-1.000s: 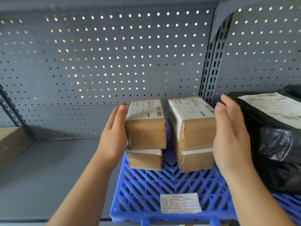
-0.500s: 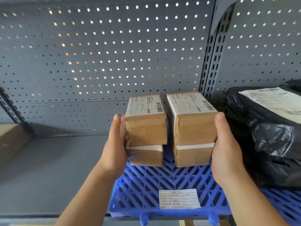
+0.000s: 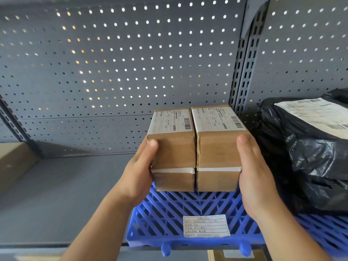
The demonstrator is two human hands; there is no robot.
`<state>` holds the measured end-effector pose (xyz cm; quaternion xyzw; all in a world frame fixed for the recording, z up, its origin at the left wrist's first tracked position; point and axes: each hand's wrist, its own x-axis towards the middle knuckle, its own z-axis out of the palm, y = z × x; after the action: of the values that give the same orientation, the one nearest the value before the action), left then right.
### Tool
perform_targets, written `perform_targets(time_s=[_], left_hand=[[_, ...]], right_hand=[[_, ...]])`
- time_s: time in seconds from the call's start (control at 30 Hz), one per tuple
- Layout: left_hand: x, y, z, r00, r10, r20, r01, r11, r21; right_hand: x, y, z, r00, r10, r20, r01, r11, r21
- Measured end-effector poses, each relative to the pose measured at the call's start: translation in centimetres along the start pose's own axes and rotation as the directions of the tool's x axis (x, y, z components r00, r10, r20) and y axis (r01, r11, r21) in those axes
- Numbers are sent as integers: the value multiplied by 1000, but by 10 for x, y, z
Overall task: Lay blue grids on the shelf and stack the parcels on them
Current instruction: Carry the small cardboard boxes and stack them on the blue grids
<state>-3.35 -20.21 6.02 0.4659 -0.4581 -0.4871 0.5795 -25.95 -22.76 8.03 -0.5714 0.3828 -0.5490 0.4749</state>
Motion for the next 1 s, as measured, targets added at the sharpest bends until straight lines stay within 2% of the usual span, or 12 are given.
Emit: perform_targets(time_s=[0.3, 0.57, 0.83, 1.0], left_hand=[[-4, 2, 1, 1000, -15, -19, 14, 999, -43], [-7, 3, 9, 995, -57, -88, 56, 998, -9], [-10, 6, 13, 992, -59, -110, 64, 997, 38], [-12, 8, 16, 981, -67, -182, 89, 990, 111]], right_hand=[[-3, 5, 2, 999, 34, 6, -34, 999, -14], [-2, 7, 0, 999, 22, 29, -21, 999, -33], [-2, 6, 1, 1000, 21, -7, -21, 998, -63], [-3, 6, 0, 1000, 12, -7, -13, 997, -71]])
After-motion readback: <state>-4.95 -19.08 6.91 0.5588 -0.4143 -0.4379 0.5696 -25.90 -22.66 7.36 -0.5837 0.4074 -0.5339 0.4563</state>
